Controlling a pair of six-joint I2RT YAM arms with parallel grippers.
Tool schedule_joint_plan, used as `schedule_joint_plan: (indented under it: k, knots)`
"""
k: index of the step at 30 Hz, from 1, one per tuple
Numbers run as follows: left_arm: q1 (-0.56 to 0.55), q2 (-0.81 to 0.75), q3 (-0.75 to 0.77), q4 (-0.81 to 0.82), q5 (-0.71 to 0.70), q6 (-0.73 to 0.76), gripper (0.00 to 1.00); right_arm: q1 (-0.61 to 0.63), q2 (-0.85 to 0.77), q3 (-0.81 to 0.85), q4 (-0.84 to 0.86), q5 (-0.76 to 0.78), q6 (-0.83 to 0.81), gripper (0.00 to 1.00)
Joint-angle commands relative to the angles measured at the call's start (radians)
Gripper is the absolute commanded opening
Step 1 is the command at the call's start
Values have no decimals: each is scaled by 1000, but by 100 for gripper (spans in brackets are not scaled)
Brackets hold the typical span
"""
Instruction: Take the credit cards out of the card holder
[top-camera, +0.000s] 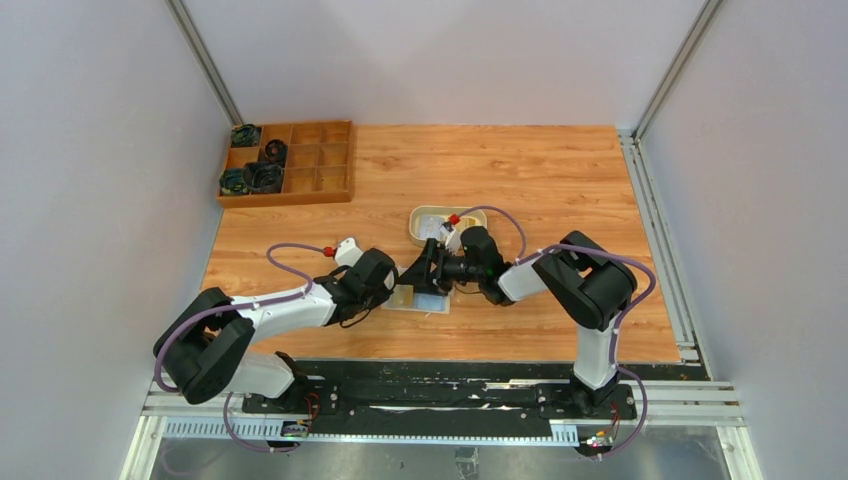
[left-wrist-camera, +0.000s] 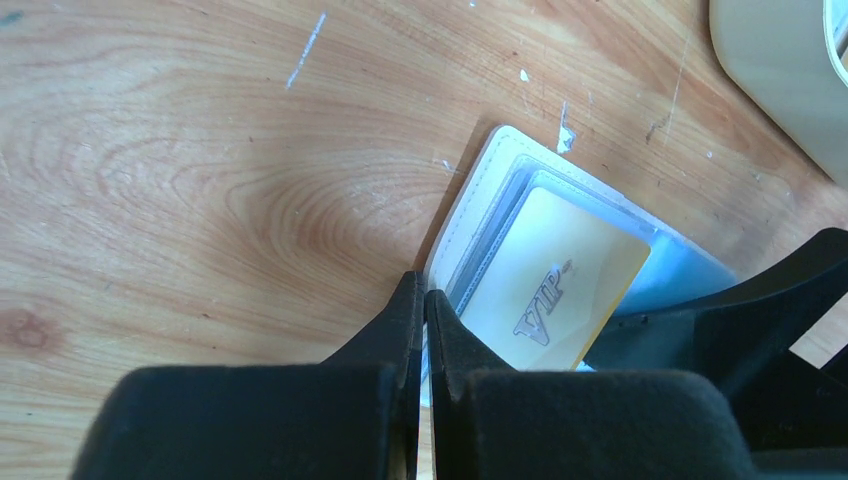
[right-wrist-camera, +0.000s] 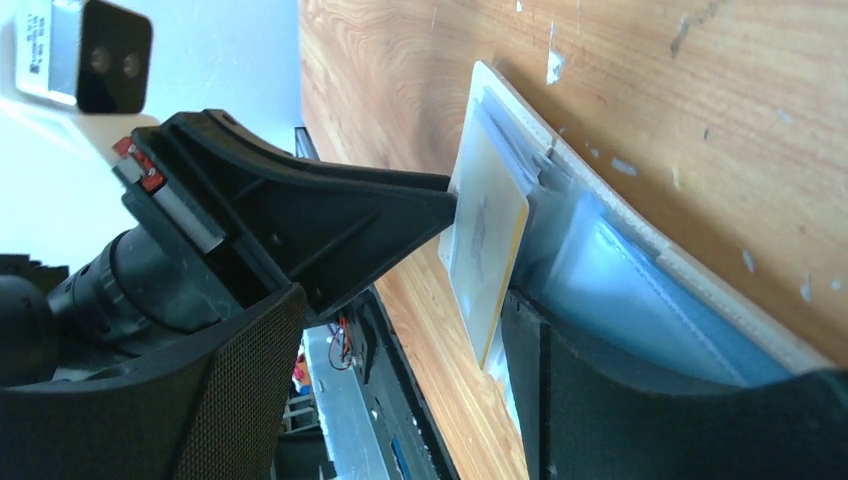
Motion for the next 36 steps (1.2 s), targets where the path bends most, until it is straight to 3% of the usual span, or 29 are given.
schedule_joint_plan:
  k: [1,6,14,19,31,36]
  knots:
    - [-10,29,16,5,40,-5,0,66,15,123,-270,-41,-107,75]
    - [-9,22,10,-5,30,-7,0,71,39,150,-276,-40,-96,74]
    - [-9,20,8,2,34,-7,0,75,57,110,68,-79,25,72]
    - [-9,13,5,-1,30,-6,0,78,59,106,138,-87,46,72]
    - [-9,10,0,-9,21,-11,0,97,77,235,-310,-89,-107,60]
    - [-8,2,8,-20,11,-7,0,97,52,257,-496,-56,-181,61]
